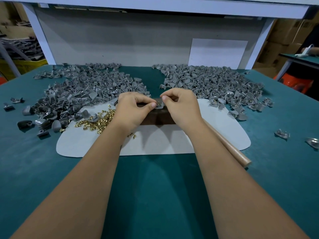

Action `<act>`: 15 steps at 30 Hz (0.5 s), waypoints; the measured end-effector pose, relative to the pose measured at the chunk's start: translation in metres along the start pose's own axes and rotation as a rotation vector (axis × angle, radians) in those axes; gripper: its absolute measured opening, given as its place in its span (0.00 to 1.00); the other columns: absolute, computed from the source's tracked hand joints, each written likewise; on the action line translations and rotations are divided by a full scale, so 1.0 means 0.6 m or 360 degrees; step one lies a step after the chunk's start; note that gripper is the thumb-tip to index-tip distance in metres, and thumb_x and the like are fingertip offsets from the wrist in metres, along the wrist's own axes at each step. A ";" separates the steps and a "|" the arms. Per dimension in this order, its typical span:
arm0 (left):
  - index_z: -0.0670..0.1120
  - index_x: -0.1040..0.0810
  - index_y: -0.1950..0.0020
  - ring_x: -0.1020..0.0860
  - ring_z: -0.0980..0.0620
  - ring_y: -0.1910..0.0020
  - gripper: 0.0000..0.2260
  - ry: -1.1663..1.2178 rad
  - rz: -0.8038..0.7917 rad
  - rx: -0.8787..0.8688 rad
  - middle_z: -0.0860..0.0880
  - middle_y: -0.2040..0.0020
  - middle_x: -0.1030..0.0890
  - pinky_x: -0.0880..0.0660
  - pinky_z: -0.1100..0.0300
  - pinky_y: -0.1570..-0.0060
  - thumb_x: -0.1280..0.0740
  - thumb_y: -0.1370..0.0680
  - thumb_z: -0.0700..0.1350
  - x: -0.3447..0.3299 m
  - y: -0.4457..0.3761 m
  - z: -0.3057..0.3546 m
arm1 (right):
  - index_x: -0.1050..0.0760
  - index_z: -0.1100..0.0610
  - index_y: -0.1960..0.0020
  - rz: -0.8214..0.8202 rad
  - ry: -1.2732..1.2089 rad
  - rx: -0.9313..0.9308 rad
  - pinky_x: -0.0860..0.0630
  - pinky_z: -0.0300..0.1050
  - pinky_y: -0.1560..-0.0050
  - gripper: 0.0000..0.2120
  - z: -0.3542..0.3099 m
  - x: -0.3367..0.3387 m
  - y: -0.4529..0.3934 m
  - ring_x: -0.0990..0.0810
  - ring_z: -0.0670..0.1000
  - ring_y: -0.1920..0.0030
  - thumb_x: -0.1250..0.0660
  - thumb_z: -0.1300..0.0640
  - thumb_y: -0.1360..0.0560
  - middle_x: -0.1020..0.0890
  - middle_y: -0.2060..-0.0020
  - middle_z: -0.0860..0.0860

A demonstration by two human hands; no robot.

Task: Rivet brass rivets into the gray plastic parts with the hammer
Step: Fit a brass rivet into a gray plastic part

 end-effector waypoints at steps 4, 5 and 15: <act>0.46 0.14 0.51 0.21 0.47 0.44 0.04 -0.0036 0.0008 0.0002 0.48 0.53 0.16 0.26 0.48 0.38 0.27 0.24 0.42 0.001 -0.003 -0.001 | 0.19 0.53 0.59 -0.0067 0.0016 0.0006 0.26 0.39 0.55 0.04 -0.005 -0.010 -0.001 0.23 0.44 0.61 0.31 0.59 0.26 0.21 0.66 0.43; 0.45 0.14 0.51 0.21 0.48 0.45 0.04 -0.0035 0.0009 -0.0007 0.48 0.53 0.16 0.26 0.49 0.39 0.27 0.25 0.41 0.001 -0.003 0.000 | 0.19 0.53 0.60 -0.0077 0.0026 0.0012 0.26 0.39 0.56 0.04 -0.006 -0.011 -0.001 0.23 0.44 0.62 0.30 0.59 0.27 0.21 0.66 0.43; 0.56 0.15 0.55 0.22 0.46 0.41 0.06 -0.0033 -0.0016 0.0047 0.53 0.53 0.15 0.30 0.40 0.35 0.27 0.25 0.45 0.000 -0.002 -0.004 | 0.20 0.54 0.60 -0.0028 0.0387 0.0102 0.30 0.42 0.60 0.05 -0.011 -0.018 -0.003 0.25 0.48 0.62 0.32 0.57 0.25 0.21 0.63 0.48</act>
Point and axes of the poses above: each hand's wrist, its own y-axis away from the middle knuckle, its own x-axis out of the back of the hand, z = x × y, the point moved 10 cm from there along -y, towards the middle knuckle
